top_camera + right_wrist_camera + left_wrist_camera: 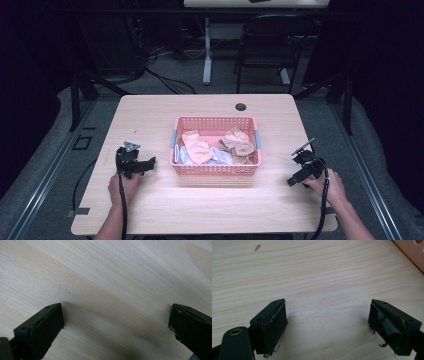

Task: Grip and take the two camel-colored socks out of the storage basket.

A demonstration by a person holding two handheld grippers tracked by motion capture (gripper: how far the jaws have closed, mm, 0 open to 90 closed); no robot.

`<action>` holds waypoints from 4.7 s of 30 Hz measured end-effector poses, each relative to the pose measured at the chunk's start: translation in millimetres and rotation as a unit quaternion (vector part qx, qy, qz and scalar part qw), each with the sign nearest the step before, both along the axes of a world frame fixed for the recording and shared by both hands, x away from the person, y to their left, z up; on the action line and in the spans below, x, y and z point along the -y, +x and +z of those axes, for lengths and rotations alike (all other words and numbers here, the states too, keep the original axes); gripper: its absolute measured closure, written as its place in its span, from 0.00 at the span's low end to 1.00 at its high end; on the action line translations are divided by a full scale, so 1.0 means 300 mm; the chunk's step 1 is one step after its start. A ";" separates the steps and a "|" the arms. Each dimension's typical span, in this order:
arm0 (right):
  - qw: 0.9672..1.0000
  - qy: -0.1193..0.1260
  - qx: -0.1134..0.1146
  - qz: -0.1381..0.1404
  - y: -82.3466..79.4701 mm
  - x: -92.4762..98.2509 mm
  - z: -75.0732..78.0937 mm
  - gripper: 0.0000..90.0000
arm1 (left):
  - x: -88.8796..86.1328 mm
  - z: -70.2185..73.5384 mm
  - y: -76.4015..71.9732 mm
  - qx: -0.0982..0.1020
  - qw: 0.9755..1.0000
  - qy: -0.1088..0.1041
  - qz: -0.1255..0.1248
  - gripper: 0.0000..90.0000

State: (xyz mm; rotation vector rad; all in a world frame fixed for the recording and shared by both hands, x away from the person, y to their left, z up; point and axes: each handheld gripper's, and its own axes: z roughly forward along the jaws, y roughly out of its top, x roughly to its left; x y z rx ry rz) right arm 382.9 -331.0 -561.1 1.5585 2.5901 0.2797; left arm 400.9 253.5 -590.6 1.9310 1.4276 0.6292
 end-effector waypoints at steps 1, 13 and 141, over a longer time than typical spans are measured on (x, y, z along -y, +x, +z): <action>1.000 -0.001 -0.003 0.003 0.001 0.001 0.001 0.00 | 0.000 0.000 0.000 0.000 1.000 0.000 0.000 0.17; 1.000 -0.007 -0.007 0.012 0.000 0.006 0.007 0.00 | 0.000 0.000 0.000 0.000 1.000 0.000 0.000 0.17; 0.992 0.026 0.015 0.121 0.321 -0.580 0.235 0.93 | 0.000 0.000 0.000 0.000 1.000 0.000 0.000 0.17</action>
